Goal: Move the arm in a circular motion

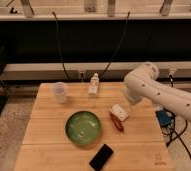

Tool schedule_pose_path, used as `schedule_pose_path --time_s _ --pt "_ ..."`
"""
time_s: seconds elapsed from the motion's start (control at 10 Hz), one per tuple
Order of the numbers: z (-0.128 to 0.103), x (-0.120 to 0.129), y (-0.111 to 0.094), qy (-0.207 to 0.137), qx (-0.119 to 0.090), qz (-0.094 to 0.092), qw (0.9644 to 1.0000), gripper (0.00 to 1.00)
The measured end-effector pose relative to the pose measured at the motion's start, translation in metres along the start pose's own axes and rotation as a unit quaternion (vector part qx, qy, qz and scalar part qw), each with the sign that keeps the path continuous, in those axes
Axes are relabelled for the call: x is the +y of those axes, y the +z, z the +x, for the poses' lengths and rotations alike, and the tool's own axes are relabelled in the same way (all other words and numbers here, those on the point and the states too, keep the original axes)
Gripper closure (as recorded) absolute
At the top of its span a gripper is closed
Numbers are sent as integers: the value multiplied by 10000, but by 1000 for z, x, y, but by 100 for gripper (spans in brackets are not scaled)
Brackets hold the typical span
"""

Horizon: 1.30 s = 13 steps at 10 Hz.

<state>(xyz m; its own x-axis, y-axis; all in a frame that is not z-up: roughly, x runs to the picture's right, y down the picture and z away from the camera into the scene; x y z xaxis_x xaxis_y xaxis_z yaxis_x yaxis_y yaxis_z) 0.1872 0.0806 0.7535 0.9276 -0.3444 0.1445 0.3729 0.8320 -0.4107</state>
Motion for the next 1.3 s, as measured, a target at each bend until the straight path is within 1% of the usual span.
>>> schedule_pose_path --time_s 0.3,0.5,1.1,1.3 --pt "1 0 2 -94 -3 6 10000 20" --pt "-1 -3 4 -277 8 22 9996 20" --pt "2 -10 11 -613 7 34 9981 20" --pt "-2 -11 12 -710 6 28 9975 20"
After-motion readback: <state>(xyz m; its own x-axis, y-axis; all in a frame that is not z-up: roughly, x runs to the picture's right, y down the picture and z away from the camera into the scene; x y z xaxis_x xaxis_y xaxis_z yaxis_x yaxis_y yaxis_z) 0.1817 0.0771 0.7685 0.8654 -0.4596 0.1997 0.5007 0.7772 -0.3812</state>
